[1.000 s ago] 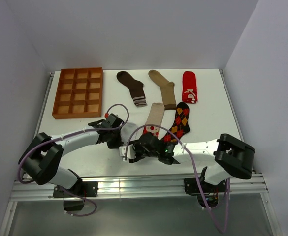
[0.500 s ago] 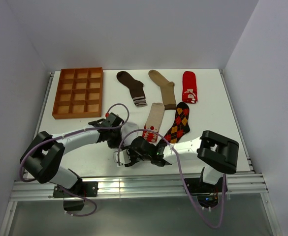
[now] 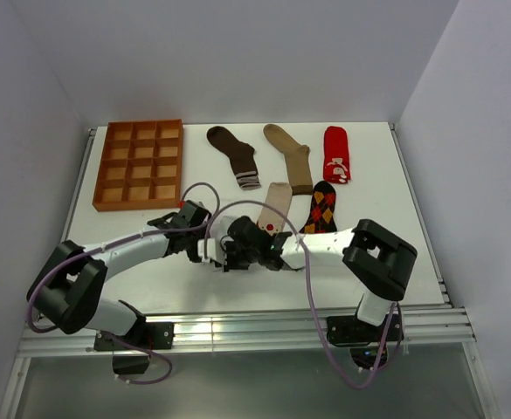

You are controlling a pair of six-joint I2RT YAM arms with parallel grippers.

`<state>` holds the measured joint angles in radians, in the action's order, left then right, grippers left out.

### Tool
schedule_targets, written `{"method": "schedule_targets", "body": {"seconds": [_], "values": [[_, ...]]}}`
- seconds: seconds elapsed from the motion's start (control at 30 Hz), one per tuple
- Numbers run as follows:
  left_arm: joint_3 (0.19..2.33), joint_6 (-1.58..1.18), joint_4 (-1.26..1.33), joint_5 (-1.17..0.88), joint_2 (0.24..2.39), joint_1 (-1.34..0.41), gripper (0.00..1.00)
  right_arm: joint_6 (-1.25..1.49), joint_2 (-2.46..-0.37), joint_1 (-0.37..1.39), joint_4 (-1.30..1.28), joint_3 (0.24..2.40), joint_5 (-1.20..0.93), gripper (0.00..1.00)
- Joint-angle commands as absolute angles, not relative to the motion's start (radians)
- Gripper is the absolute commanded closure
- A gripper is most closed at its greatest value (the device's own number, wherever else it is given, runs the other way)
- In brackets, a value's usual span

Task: Roll the socks
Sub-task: Roll the sock at the center of the board.

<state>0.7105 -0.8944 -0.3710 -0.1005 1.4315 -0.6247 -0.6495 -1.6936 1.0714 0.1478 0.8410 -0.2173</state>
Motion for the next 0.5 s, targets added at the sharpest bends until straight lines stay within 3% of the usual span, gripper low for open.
{"method": "schedule_targets", "body": {"seconds": [0.0, 0.27, 0.47], "values": [[0.690, -0.939, -0.374, -0.126, 1.375, -0.618, 0.90, -0.554, -1.723, 0.945, -0.038, 0.942, -0.398, 0.88], [0.661, -1.029, -0.356, -0.094, 1.295, -0.618, 0.87, -0.525, -1.888, 0.769, -0.385, 1.181, -0.710, 0.88], [0.638, -1.046, -0.342, -0.066, 1.282, -0.620, 0.85, -0.549, -2.078, 0.703, -0.626, 1.385, -0.831, 0.88]]}}
